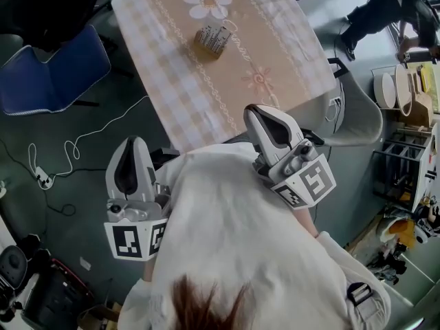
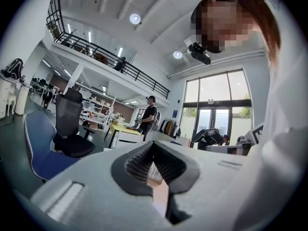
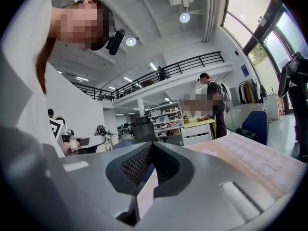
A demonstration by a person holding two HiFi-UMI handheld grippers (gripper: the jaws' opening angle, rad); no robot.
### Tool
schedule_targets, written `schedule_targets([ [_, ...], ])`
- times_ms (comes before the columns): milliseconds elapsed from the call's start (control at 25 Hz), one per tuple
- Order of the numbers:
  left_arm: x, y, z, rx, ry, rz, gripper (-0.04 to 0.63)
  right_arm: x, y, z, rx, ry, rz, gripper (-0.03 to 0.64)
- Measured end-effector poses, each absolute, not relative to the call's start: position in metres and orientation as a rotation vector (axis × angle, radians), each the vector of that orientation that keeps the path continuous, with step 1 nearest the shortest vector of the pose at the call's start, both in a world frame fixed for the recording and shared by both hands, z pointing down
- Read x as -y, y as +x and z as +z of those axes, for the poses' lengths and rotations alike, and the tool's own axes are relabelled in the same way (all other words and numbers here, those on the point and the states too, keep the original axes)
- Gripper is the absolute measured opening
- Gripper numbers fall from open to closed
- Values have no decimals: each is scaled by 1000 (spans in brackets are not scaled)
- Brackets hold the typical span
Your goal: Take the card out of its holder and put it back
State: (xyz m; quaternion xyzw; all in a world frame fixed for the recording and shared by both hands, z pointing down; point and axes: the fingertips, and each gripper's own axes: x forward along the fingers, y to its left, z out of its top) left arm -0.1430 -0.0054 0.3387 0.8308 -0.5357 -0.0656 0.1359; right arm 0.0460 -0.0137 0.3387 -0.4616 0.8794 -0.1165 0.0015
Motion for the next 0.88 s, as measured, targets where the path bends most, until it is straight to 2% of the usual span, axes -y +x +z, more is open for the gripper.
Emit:
schedule_targets([
  [880,10,-139,341,1560,2403,-168,0,25,51,345,-2743,-1452,-414,-2],
])
